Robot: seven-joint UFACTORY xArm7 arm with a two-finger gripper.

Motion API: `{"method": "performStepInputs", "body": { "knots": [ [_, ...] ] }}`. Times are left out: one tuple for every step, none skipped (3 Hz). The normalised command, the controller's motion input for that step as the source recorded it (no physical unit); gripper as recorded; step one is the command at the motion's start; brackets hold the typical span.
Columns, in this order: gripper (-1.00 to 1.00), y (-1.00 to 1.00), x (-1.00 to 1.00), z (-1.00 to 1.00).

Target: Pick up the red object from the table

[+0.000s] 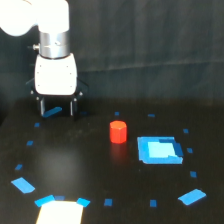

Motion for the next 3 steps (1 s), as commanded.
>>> {"method": "performStepInputs", "body": {
  "knots": [
    [1.00,-0.20,1.00,-0.47],
    [0.91,0.14,0.92,-0.59],
    [1.00,0.10,1.00,-0.72]
  ]
}}
